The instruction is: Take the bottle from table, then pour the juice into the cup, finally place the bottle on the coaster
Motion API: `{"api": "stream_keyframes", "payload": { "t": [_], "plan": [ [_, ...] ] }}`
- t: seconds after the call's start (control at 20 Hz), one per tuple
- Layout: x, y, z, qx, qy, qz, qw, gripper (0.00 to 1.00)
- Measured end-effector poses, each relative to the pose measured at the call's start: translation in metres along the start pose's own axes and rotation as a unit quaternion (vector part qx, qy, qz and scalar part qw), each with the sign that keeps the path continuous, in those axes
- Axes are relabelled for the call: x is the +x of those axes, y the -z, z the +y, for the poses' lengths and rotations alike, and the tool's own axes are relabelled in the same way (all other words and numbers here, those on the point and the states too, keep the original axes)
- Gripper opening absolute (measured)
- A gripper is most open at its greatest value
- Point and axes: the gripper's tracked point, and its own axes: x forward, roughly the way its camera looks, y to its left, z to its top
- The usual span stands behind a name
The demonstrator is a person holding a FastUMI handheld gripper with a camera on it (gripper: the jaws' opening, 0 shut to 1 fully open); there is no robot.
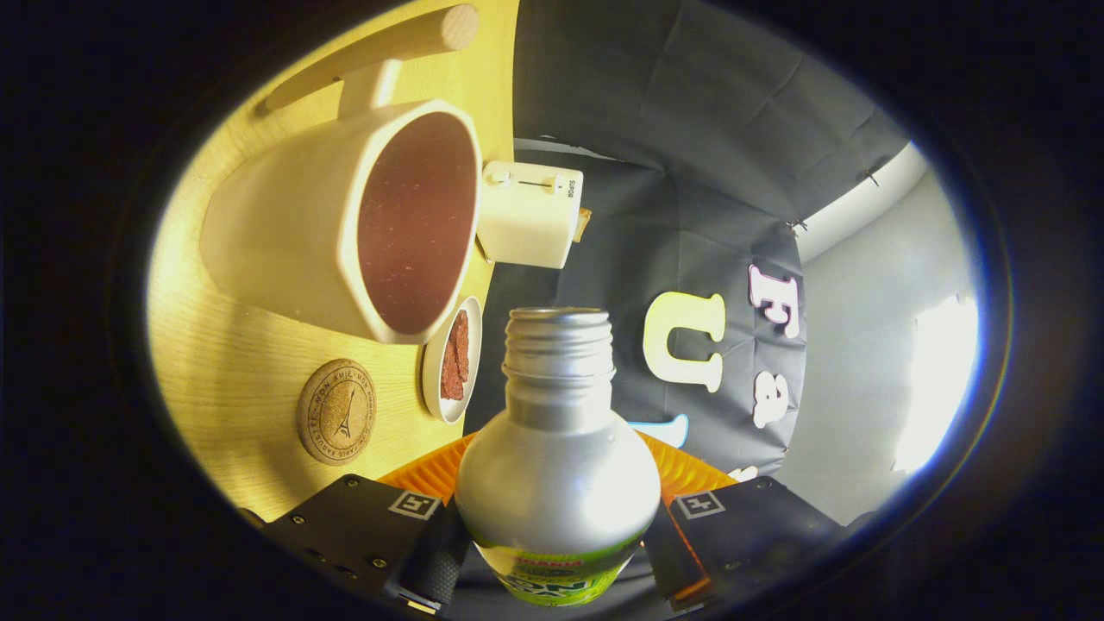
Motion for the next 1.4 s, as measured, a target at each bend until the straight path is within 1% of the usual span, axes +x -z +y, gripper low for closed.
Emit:
{"api": "stream_keyframes", "payload": {
  "t": [0.55,1.15,1.4],
  "plan": [
    [-0.0039,-0.0009,-0.0064,-0.026,-0.005,-0.001,1.000,0.83],
    [-0.0047,-0.0043,-0.0078,-0.042,0.001,-0.002,0.999,0.83],
    [-0.0039,-0.0044,-0.0073,-0.052,-0.006,-0.001,0.999,0.83]
  ]
}}
